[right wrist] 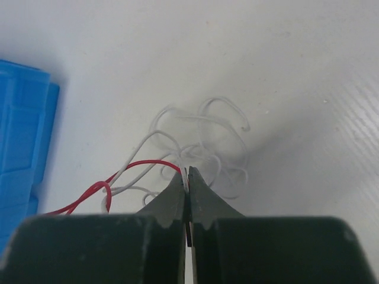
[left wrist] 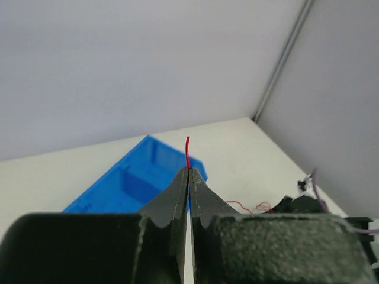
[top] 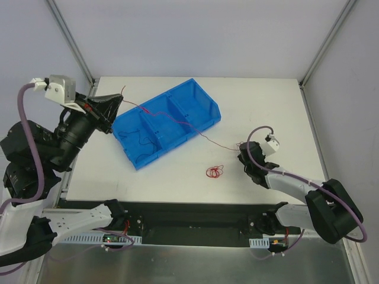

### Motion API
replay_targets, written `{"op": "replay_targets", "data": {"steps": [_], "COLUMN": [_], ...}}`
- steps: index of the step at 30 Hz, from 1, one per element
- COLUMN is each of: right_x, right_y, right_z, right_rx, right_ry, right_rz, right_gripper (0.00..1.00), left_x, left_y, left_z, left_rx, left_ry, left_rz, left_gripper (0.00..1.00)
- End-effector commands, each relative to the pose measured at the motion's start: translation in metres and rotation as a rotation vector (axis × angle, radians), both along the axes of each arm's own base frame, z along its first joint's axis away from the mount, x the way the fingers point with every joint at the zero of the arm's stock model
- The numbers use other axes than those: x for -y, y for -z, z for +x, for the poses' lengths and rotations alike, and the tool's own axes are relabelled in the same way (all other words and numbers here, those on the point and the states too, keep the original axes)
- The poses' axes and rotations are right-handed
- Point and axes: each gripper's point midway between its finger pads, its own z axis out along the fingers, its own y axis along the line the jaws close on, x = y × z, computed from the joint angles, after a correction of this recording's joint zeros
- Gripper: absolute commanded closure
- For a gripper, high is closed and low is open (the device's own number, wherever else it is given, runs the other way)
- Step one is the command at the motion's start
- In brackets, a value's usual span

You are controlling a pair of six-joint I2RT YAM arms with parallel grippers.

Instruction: Untangle the cables

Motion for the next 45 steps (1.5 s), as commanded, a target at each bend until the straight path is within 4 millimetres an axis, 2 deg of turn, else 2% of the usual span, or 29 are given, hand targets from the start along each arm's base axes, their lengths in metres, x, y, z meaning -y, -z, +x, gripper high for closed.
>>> {"op": "replay_targets", "data": {"steps": [1, 3, 4, 5, 7, 10, 13, 16, 19, 22, 25, 27, 29, 31, 33, 34, 35, 39, 42, 45], "right_x": [-0.029, -0.052, -0.067, -0.081, -0.102, -0.118, -0.133, -0.149, -0.160, -0.167, -0.167, -0.163, -0.162, -0.158, -0.156, -0.153, -0.151, -0.148, -0.146, -0.144], "right_y": [-0.029, -0.041, -0.044, -0.049, -0.056, -0.064, -0.068, -0.069, -0.072, -0.077, -0.077, -0.073, -0.074, -0.075, -0.076, -0.076, -0.076, -0.077, -0.076, -0.077], "right_z": [0.018, 0.021, 0.018, 0.016, 0.008, 0.001, -0.002, -0.006, -0.011, -0.016, -0.016, -0.015, -0.016, -0.013, -0.013, -0.012, -0.011, -0.013, -0.014, -0.014], "right_rx": [0.129, 0.186, 0.201, 0.222, 0.258, 0.295, 0.305, 0.312, 0.330, 0.358, 0.359, 0.339, 0.342, 0.349, 0.354, 0.355, 0.355, 0.362, 0.363, 0.368], "right_ry": [-0.168, -0.315, -0.404, -0.482, -0.604, -0.684, -0.755, -0.832, -0.889, -0.934, -0.928, -0.912, -0.912, -0.883, -0.872, -0.860, -0.847, -0.834, -0.831, -0.823], "right_rz": [0.038, 0.050, 0.066, 0.079, 0.079, 0.042, 0.042, 0.055, 0.063, 0.081, 0.077, 0.071, 0.070, 0.057, 0.055, 0.054, 0.053, 0.058, 0.061, 0.067], "right_gripper": [0.99, 0.99, 0.99, 0.99, 0.99, 0.99, 0.99, 0.99, 0.99, 0.99, 0.99, 0.99, 0.99, 1.00, 0.99, 0.99, 0.99, 0.99, 0.99, 0.99], "left_x": [0.000, 0.028, 0.039, 0.046, 0.054, 0.066, 0.071, 0.078, 0.090, 0.112, 0.130, 0.138, 0.149, 0.157, 0.162, 0.166, 0.172, 0.189, 0.201, 0.212], "left_y": [0.080, 0.139, 0.182, 0.201, 0.260, 0.308, 0.339, 0.356, 0.355, 0.349, 0.351, 0.357, 0.362, 0.371, 0.386, 0.393, 0.399, 0.428, 0.440, 0.449], "left_z": [0.013, 0.013, 0.016, 0.014, 0.009, -0.006, -0.015, -0.022, -0.020, -0.020, -0.016, -0.014, -0.012, -0.006, 0.001, 0.003, 0.003, 0.017, 0.030, 0.039], "left_rx": [-0.170, -0.294, -0.383, -0.434, -0.573, -0.691, -0.764, -0.805, -0.794, -0.768, -0.770, -0.795, -0.801, -0.810, -0.838, -0.854, -0.874, -0.913, -0.906, -0.903], "left_ry": [-0.073, 0.014, 0.028, 0.047, 0.063, 0.145, 0.177, 0.223, 0.260, 0.348, 0.400, 0.409, 0.435, 0.436, 0.418, 0.417, 0.424, 0.400, 0.383, 0.382], "left_rz": [0.082, 0.142, 0.189, 0.203, 0.256, 0.305, 0.325, 0.343, 0.305, 0.267, 0.242, 0.228, 0.215, 0.221, 0.240, 0.240, 0.221, 0.186, 0.181, 0.161], "left_gripper": [1.00, 1.00, 1.00, 1.00, 1.00, 1.00, 1.00, 1.00, 1.00, 0.70, 0.46, 0.33, 0.27, 0.29, 0.59, 0.68, 0.74, 0.66, 0.63, 0.54]}}
